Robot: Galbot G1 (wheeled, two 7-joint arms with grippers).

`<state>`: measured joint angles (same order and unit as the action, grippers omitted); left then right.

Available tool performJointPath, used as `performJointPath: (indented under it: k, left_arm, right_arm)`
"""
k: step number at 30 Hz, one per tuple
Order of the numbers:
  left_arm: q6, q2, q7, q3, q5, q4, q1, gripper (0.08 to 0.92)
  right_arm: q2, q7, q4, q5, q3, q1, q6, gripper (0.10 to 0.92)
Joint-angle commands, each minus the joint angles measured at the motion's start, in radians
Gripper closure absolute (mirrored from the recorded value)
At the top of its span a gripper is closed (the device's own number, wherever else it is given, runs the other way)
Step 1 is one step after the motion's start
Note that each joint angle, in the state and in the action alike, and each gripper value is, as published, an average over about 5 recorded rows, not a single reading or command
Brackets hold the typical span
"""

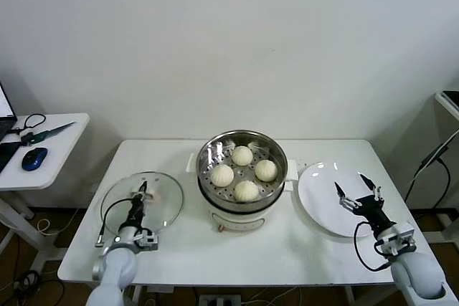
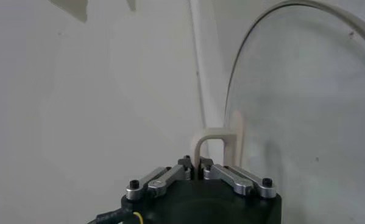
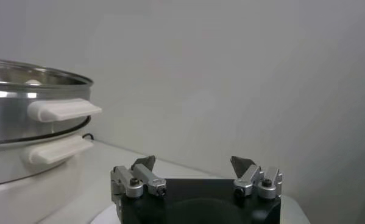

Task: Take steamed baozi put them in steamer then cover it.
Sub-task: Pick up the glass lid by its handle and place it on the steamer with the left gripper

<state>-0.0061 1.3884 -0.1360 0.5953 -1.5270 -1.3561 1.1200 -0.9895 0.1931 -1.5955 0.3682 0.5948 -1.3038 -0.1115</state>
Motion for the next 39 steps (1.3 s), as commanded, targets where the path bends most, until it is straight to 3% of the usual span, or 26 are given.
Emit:
performJointPath:
  k: [1, 7, 15, 21, 27, 31, 35, 39]
  left_arm:
    - [0.028, -0.032, 0.023, -0.004, 0.098, -0.200, 0.079, 0.851]
    - [0.119, -0.071, 0.034, -0.004, 0.163, -0.422, 0.200, 0.851]
    - [0.335, -0.129, 0.036, -0.025, 0.160, -0.652, 0.333, 0.851]
    - [0.495, -0.262, 0.075, -0.144, 0.168, -0.735, 0.340, 0.851]
    - [0.666, -0.342, 0.190, -0.319, 0.192, -0.783, 0.217, 0.851]
    - [0.734, -0.361, 0.316, -0.458, 0.133, -0.786, 0.100, 0.851]
    - [0.770, -0.322, 0.481, -0.587, 0.027, -0.761, -0.019, 0.851]
    - [0.791, -0.235, 0.581, -0.691, -0.060, -0.700, -0.126, 0.851]
  right_arm:
    - [0.003, 0.002, 0.005, -0.005, 0.001, 0.006, -0.004, 0.203]
    - [0.007, 0.008, 0.019, -0.007, 0.000, 0.015, -0.011, 0.203]
    - [0.015, 0.014, 0.049, -0.016, -0.005, 0.040, -0.018, 0.203]
    - [0.025, 0.016, 0.067, -0.021, -0.014, 0.061, -0.021, 0.203]
    - [0.025, 0.019, 0.087, -0.034, -0.018, 0.073, -0.025, 0.203]
    - [0.022, 0.021, 0.110, -0.046, -0.026, 0.087, -0.029, 0.203]
    - [0.014, 0.023, 0.126, -0.053, -0.033, 0.101, -0.030, 0.203]
    - [0.009, 0.025, 0.138, -0.057, -0.036, 0.109, -0.032, 0.203]
